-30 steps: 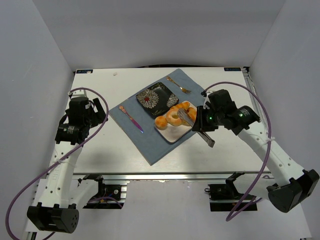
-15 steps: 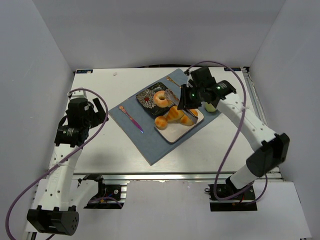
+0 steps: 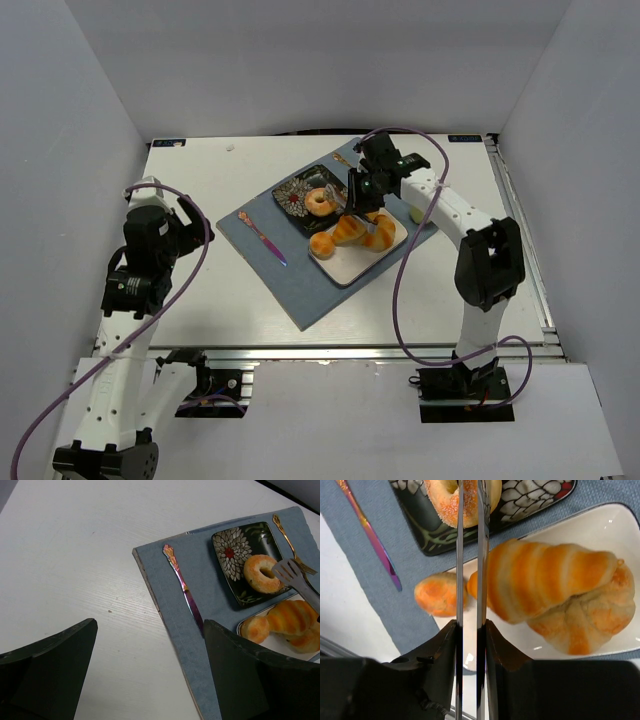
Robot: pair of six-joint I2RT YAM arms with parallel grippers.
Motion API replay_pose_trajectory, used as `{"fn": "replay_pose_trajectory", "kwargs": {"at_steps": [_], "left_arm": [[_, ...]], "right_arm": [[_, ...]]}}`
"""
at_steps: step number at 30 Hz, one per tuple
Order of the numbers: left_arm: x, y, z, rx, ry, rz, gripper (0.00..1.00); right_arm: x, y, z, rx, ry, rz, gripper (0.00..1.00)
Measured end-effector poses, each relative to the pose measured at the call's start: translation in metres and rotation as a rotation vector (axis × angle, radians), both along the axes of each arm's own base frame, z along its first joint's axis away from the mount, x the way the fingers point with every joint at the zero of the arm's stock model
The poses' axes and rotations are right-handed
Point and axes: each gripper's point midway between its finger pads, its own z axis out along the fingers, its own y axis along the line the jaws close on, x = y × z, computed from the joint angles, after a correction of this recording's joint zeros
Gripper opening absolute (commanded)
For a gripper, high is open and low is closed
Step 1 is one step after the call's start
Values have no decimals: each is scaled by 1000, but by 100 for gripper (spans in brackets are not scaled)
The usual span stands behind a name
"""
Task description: Place the bread
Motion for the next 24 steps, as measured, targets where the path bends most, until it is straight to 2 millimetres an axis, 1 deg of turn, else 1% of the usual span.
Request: {"fn": "replay_pose_trajectory", "kwargs": {"at_steps": [4, 7, 8, 12, 17, 24], "left_arm": [[1, 0, -6, -2, 14, 1, 98], [2, -1, -14, -2, 39, 2, 98], [2, -1, -17, -2, 45, 1, 98], [2, -2, -24, -6, 62, -3, 98], [3, -3, -25, -10, 62, -7, 98], [3, -4, -25, -16, 62, -10, 98]], "right_arm": [[11, 2, -11, 6, 3, -6, 18], [13, 3, -16, 9, 8, -5, 24], [14, 4, -15, 11, 5, -5, 27], [16, 7, -13, 26, -4, 1, 34], [17, 7, -13, 31, -8, 0, 40], [20, 6, -12, 35, -15, -4, 42]]}}
